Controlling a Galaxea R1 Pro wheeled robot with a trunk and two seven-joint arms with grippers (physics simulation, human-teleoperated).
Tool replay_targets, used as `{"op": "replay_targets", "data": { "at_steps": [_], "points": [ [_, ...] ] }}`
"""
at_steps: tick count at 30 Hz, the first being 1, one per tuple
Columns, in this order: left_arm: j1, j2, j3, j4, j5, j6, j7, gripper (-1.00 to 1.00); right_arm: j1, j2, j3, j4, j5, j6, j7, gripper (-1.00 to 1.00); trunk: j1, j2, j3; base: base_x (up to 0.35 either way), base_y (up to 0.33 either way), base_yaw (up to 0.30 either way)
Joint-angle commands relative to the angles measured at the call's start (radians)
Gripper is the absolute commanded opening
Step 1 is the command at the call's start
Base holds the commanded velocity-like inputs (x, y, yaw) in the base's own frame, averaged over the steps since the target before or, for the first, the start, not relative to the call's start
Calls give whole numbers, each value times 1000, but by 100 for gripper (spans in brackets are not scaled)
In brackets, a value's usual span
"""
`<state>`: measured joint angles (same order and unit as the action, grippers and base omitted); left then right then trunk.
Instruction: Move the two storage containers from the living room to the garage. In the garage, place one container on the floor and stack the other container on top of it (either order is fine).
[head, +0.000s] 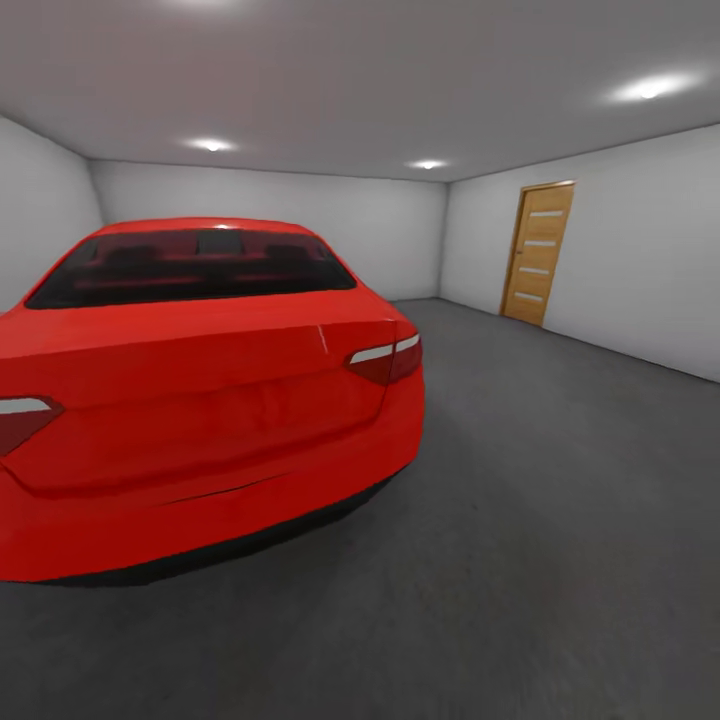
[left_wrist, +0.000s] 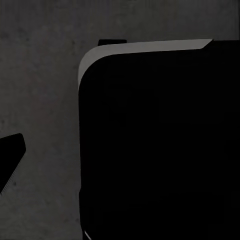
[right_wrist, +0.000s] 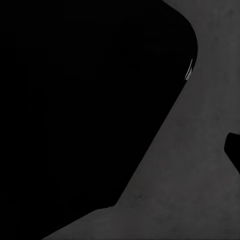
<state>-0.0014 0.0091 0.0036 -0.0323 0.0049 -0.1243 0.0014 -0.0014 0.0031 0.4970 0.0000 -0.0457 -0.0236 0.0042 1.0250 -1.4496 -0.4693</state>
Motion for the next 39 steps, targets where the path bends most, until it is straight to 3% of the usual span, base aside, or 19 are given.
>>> {"op": "replay_targets", "data": {
  "at_steps": [1, 39],
  "points": [
    [0, 0, 0, 0, 0, -3, 0, 100, 0, 0, 5, 0, -5, -2, 0, 100, 0, 0, -1, 0, 0, -288],
    [0, -4, 9, 2, 4, -3, 0, 100, 0, -2, 6, 0, -5, -2, 4, 100, 0, 0, -1, 0, 0, -288]
  ]
}}
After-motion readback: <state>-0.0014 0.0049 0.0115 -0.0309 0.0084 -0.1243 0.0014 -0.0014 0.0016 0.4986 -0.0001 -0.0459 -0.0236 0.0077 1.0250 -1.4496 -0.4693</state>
